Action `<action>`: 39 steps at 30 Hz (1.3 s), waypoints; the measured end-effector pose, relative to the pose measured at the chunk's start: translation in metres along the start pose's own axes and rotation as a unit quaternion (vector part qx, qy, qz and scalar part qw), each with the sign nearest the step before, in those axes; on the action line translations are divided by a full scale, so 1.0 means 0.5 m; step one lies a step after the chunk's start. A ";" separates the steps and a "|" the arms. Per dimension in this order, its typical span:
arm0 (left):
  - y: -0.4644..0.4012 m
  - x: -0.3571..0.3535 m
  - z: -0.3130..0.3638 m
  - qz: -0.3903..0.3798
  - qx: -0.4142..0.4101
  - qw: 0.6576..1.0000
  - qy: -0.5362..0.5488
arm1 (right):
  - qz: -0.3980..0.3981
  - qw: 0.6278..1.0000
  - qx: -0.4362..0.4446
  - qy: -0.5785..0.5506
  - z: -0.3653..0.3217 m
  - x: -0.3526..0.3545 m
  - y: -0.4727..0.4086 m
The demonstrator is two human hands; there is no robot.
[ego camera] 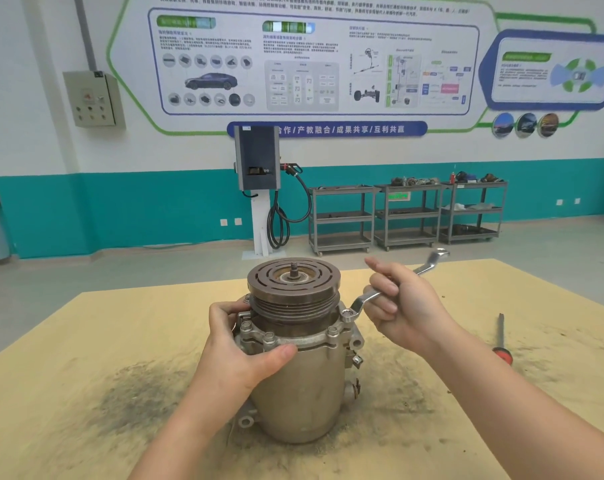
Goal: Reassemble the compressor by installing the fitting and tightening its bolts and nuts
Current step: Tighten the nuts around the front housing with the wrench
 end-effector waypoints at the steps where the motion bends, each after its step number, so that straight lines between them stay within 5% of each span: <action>1: 0.000 0.000 0.000 -0.001 0.000 1.000 0.001 | 0.002 1.000 -0.007 -0.015 0.005 0.002 0.003; 4: 0.000 0.001 0.000 0.000 -0.003 1.000 0.002 | 0.045 0.997 0.047 -0.032 0.019 0.013 0.024; 10: 0.001 -0.001 0.003 0.002 0.000 1.000 0.008 | 0.081 0.947 0.297 0.094 0.043 0.021 0.135; 16: 0.001 -0.001 0.007 -0.007 0.007 1.000 0.009 | 0.018 0.748 0.517 0.416 0.069 -0.034 0.197; 18: 0.000 0.002 0.006 -0.007 0.008 1.000 0.009 | 0.004 0.761 0.529 0.376 0.051 -0.044 0.198; 20: -0.001 0.003 0.004 -0.006 0.009 1.000 0.005 | 0.033 0.815 0.509 0.276 0.020 -0.039 0.190; 23: -0.003 0.003 0.000 -0.004 0.010 1.000 0.009 | 0.046 0.935 0.341 0.090 -0.008 -0.019 0.146; 25: -0.003 0.003 -0.001 -0.005 0.009 1.000 0.010 | 0.051 0.967 0.247 0.023 -0.009 -0.002 0.113; 39: -0.001 -0.003 0.006 -0.005 0.007 1.000 0.006 | 0.020 0.998 0.001 -0.068 0.017 0.000 0.011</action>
Point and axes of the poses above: each hand's wrist, its own y-axis away from the middle knuckle, its own x-axis out of the back of the hand, z = x × y, the point moved 3 cm from there along -y, towards the middle knuckle, and after that the axes turned 11 degrees about y, right-handed, at the moved point
